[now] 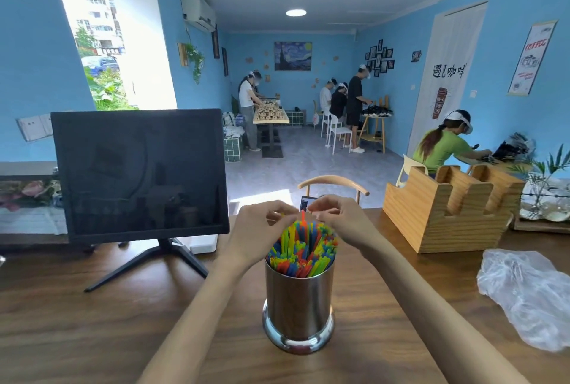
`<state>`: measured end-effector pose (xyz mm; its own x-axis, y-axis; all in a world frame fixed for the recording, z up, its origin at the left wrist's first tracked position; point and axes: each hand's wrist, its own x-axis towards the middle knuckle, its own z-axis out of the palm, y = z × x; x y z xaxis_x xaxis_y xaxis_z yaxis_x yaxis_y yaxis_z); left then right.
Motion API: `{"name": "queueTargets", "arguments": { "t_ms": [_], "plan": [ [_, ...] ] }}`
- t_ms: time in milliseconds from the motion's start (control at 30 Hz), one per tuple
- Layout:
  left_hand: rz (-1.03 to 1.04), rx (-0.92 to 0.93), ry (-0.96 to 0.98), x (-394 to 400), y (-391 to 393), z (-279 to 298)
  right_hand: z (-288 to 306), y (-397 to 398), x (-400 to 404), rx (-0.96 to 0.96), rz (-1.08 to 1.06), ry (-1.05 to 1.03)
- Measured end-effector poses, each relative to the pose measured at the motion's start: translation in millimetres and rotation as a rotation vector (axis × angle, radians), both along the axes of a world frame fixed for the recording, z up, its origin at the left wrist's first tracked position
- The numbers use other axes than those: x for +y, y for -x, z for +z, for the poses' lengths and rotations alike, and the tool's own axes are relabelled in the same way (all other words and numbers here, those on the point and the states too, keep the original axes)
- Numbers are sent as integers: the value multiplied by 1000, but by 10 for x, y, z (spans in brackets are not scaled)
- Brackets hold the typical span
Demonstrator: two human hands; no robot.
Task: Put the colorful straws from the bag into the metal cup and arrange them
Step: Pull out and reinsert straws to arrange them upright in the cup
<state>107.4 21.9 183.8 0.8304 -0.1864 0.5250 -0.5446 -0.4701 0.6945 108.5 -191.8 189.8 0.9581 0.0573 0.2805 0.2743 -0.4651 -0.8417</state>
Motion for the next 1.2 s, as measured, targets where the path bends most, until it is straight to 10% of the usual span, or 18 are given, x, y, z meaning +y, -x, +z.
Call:
{"name": "queueTargets", "arguments": {
  "t_ms": [167, 600, 933, 1200],
  "plan": [
    [-19, 97, -232, 11, -19, -90, -135, -124, -3, 103, 43, 227],
    [-125, 234, 70, 30, -11, 11, 46, -149, 135, -151, -18, 119],
    [-102, 218, -72, -55, -40, 116, 718, 165, 101, -404, 87, -408],
    [-249, 291, 481, 270, 44, 296, 268, 136, -131, -221, 123, -520]
  ]
}}
